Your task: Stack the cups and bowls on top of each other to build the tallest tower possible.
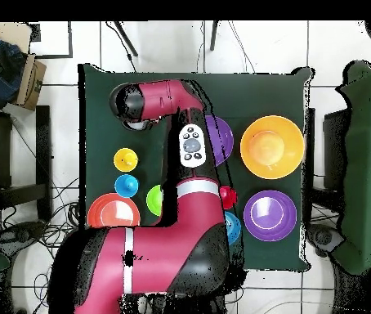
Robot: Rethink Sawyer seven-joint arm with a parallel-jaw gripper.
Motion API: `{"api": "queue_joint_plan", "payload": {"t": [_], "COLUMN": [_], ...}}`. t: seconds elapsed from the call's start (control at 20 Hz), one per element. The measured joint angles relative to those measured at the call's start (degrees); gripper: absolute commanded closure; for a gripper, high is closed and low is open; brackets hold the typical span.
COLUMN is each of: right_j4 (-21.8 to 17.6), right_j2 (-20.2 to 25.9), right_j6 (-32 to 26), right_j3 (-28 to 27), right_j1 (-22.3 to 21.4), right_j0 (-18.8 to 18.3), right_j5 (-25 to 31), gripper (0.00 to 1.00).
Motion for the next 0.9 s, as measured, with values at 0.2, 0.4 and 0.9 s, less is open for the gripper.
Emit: {"api": "queue_joint_plan", "payload": {"t": [0.2,0.4,0.9], "right_j4": [0.1,0.3,0.4], "right_j2": [0.1,0.2,0.6], "right_j6": [0.0,0.0,0.0], "right_j3": [0.0,0.0,0.0], "right_j1": [0.0,0.0,0.0], "right_j0": [-0.2,-0.5,-1.5], "right_j5": [0.0,0.0,0.9], "gripper": [1.00,1.00,1.00]}}
